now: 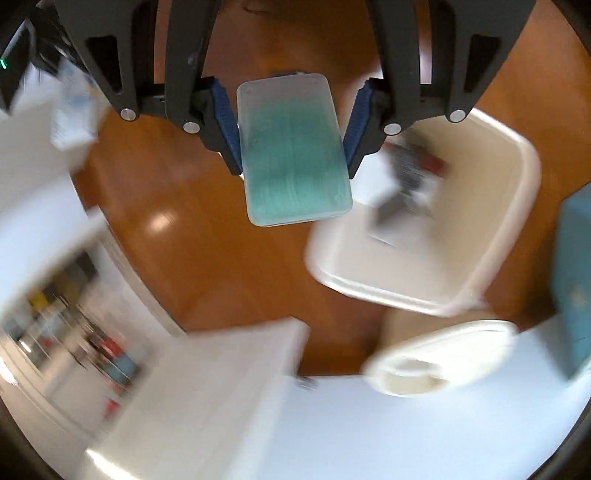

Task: Collect trash
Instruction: 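Drop the mint-green box from the left tool while the right tool carries the medicine box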

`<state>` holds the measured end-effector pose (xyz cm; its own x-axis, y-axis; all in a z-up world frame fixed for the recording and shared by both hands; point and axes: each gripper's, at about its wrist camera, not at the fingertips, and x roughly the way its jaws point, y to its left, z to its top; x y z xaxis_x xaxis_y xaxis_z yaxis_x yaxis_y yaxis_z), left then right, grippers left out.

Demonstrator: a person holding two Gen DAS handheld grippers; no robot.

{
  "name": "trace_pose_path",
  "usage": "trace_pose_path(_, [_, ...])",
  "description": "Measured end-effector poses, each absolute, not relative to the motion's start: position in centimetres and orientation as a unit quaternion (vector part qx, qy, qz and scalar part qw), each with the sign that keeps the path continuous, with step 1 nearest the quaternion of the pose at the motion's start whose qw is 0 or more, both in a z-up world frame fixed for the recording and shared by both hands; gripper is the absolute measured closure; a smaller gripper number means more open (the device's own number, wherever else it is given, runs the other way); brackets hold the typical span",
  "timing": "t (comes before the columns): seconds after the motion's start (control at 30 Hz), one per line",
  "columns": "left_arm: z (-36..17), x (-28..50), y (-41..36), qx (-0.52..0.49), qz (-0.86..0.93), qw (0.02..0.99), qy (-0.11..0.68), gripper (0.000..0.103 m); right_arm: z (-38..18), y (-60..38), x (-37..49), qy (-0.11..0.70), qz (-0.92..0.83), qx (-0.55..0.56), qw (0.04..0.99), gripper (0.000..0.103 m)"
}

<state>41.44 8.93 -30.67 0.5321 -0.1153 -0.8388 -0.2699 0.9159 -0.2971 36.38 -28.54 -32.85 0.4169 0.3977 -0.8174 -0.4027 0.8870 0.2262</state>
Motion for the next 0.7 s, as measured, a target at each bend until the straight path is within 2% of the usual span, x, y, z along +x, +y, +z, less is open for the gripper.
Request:
trace_pose_path(0.17, [-34.8, 43.7, 14.7, -0.166, 0.096, 0.827, 0.529, 0.050, -27.3, -22.1, 37.4, 0.476, 0.286, -0.031, 0.831, 0.086])
trace_pose_path(0.27, [-37.6, 43.8, 17.0, -0.177, 0.105, 0.807, 0.554, 0.035, -25.8, -18.3, 38.3, 0.486, 0.302, -0.046, 0.819, 0.086])
trace_pose_path(0.3, [-38.0, 43.7, 17.8, -0.193, 0.104, 0.801, 0.556, 0.022, -25.7, -16.6, 38.5, 0.491, 0.304, -0.054, 0.814, 0.086])
trace_pose_path(0.37, [-37.4, 42.9, 19.3, -0.208, 0.098, 0.806, 0.545, 0.016, -25.4, -13.6, 39.2, 0.502, 0.312, -0.065, 0.804, 0.086])
trace_pose_path(0.4, [-36.7, 42.6, 20.0, -0.215, 0.095, 0.811, 0.535, 0.009, -25.3, -12.2, 39.6, 0.508, 0.318, -0.067, 0.798, 0.086])
trace_pose_path(0.57, [-33.2, 37.7, 26.1, -0.304, 0.163, 0.810, 0.474, 0.007, -26.3, -4.7, 42.4, 0.533, 0.336, -0.036, 0.775, 0.085])
trace_pose_path(0.7, [-32.5, 35.2, 28.0, -0.322, 0.191, 0.800, 0.469, 0.007, -31.3, 2.7, 45.2, 0.577, 0.337, -0.002, 0.744, 0.085])
